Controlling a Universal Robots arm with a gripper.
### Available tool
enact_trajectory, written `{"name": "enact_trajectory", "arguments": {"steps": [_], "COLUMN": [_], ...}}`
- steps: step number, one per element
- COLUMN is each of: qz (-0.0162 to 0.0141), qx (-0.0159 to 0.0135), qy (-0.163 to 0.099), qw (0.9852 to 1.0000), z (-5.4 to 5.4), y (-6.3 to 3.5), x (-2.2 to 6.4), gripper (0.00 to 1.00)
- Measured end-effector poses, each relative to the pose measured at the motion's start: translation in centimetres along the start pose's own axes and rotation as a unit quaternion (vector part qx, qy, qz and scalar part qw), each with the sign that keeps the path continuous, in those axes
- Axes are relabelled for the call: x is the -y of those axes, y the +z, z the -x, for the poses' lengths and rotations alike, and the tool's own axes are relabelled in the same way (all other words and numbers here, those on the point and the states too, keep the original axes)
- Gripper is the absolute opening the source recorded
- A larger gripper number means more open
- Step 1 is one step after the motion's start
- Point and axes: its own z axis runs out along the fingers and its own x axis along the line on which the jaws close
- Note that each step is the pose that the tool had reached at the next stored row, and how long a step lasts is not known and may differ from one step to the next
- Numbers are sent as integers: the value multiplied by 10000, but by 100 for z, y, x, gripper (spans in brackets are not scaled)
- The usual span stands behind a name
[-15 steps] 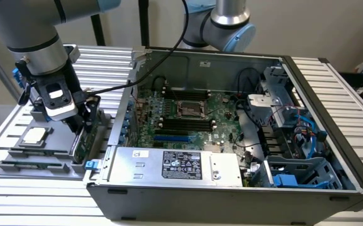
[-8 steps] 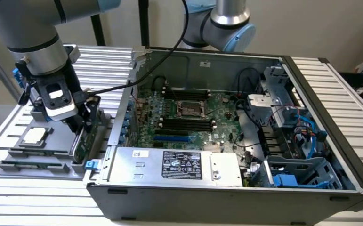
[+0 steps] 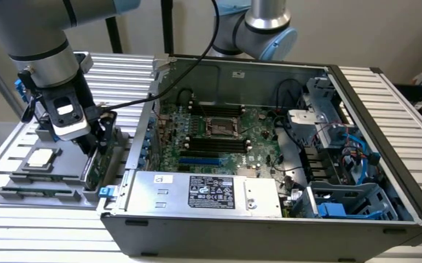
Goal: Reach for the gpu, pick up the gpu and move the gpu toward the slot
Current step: 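Pick up the gpu and move the gpu toward the slot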
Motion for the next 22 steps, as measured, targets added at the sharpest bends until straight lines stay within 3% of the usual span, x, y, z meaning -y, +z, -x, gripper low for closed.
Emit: {"name": "enact_trajectory", "arguments": {"steps": [22], "qz": [0], "qx": [0], "qy": [0], "qw": [10000], "z": [0], "y": [0], "x": [0], "gripper": [42]}}
